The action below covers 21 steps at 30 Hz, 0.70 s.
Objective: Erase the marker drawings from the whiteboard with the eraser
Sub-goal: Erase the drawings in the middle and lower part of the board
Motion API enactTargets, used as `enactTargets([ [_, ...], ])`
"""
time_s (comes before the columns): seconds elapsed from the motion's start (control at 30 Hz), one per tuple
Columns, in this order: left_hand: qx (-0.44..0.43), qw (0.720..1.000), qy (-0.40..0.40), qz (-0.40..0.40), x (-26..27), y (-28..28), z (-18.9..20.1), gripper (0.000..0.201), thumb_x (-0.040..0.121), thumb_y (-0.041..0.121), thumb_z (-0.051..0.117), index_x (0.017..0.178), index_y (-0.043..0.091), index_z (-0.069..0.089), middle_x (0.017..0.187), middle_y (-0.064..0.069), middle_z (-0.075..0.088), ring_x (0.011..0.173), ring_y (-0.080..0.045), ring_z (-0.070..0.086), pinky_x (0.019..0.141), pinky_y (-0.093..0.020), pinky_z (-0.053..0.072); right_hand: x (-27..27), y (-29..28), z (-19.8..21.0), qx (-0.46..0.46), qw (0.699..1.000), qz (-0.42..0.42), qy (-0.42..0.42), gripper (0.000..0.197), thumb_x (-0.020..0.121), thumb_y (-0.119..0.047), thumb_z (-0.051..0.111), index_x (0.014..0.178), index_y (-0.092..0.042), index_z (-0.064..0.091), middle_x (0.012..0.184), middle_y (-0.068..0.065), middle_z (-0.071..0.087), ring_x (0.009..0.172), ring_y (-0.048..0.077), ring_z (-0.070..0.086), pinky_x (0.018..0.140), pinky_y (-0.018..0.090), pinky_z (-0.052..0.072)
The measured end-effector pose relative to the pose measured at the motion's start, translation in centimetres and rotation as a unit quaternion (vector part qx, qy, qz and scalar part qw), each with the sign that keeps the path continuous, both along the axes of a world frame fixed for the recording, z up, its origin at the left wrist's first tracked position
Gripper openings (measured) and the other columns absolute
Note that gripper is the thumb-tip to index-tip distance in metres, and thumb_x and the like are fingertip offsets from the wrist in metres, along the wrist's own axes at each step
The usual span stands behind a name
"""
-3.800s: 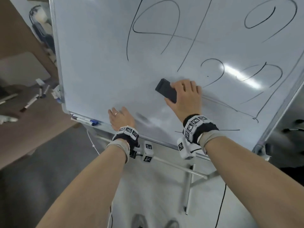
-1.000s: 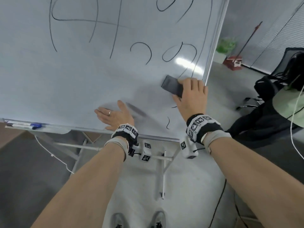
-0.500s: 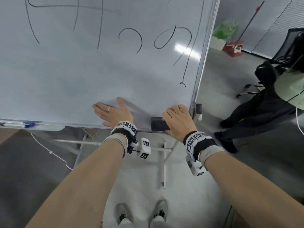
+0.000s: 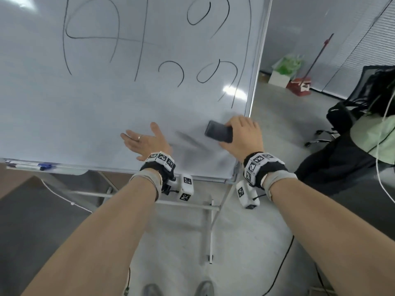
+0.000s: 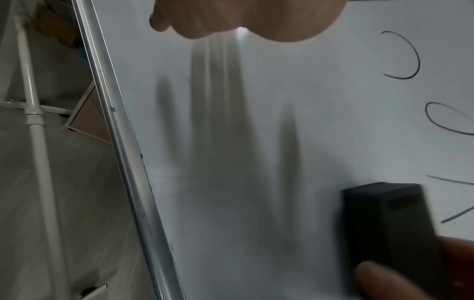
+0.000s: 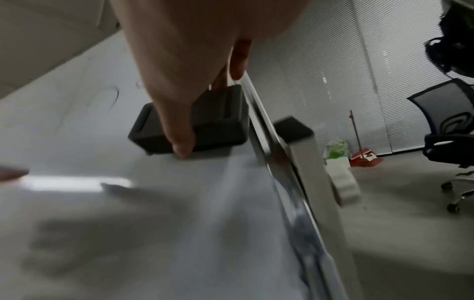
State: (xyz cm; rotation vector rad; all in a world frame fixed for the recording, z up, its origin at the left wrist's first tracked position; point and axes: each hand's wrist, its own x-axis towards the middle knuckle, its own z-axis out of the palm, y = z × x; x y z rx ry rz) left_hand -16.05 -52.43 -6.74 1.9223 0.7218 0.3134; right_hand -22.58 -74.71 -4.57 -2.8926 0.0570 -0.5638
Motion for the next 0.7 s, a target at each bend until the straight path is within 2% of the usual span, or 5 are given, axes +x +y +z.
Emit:
enactTargets([
  [0.07, 0.004, 1.000, 0.003, -0.005, 0.0, 0.0, -0.3, 0.082, 0.098, 0.047, 0.046, 0.155, 0.002, 0.009, 0.165, -0.010, 0.001, 0.151, -0.028, 0.005, 0.118, -0.043, 0.013, -1.1, 0.5, -1.9, -0.020, 0.999, 0.044, 0.018, 0.047, 0.066, -0.040, 0.079, 0.100, -0.019, 0.056, 0.098, 0.001, 0.058, 0.092, 0.026, 0.055, 0.085, 0.038, 0.040],
  [0.13, 0.008, 1.000, 0.003, -0.006, -0.1, 0.0, -0.4, 0.082, 0.099, 0.047, 0.046, 0.155, 0.001, 0.009, 0.165, -0.010, 0.001, 0.151, -0.029, 0.004, 0.118, -0.043, 0.012, -1.6, 0.7, -2.5, -0.021, 0.999, 0.045, 0.003, 0.048, 0.066, -0.044, 0.078, 0.100, -0.019, 0.056, 0.097, 0.001, 0.058, 0.092, 0.026, 0.053, 0.085, 0.039, 0.040],
  [0.33, 0.015, 1.000, 0.013, -0.008, -0.3, 0.3, 0.1, 0.083, 0.099, 0.048, 0.045, 0.155, 0.001, 0.007, 0.165, -0.012, 0.002, 0.151, -0.029, 0.005, 0.118, -0.045, 0.013, -0.8, 1.1, 0.2, 0.012, 0.997, 0.028, -0.074, 0.045, 0.072, -0.043, 0.075, 0.103, -0.016, 0.056, 0.101, 0.004, 0.059, 0.093, 0.028, 0.053, 0.083, 0.041, 0.043],
  [0.47, 0.000, 0.999, 0.028, -0.018, 0.0, 1.0, 0.4, 0.085, 0.099, 0.050, 0.043, 0.156, 0.001, 0.003, 0.165, -0.011, 0.000, 0.152, -0.030, 0.003, 0.119, -0.045, 0.011, -1.1, 2.0, 0.9, 0.021, 0.997, -0.010, -0.078, 0.045, 0.073, -0.041, 0.075, 0.105, -0.016, 0.055, 0.102, 0.004, 0.058, 0.095, 0.028, 0.053, 0.082, 0.041, 0.045],
  [0.7, -0.014, 0.998, 0.044, -0.030, -0.1, 2.1, 0.5, 0.090, 0.095, 0.058, 0.042, 0.157, 0.006, 0.002, 0.166, -0.004, 0.000, 0.153, -0.024, 0.001, 0.113, -0.066, 0.012, -2.0, 3.5, 0.8, 0.030, 0.995, -0.066, -0.063, 0.048, 0.076, -0.040, 0.079, 0.109, -0.017, 0.054, 0.107, 0.003, 0.058, 0.100, 0.028, 0.051, 0.084, 0.038, 0.044],
])
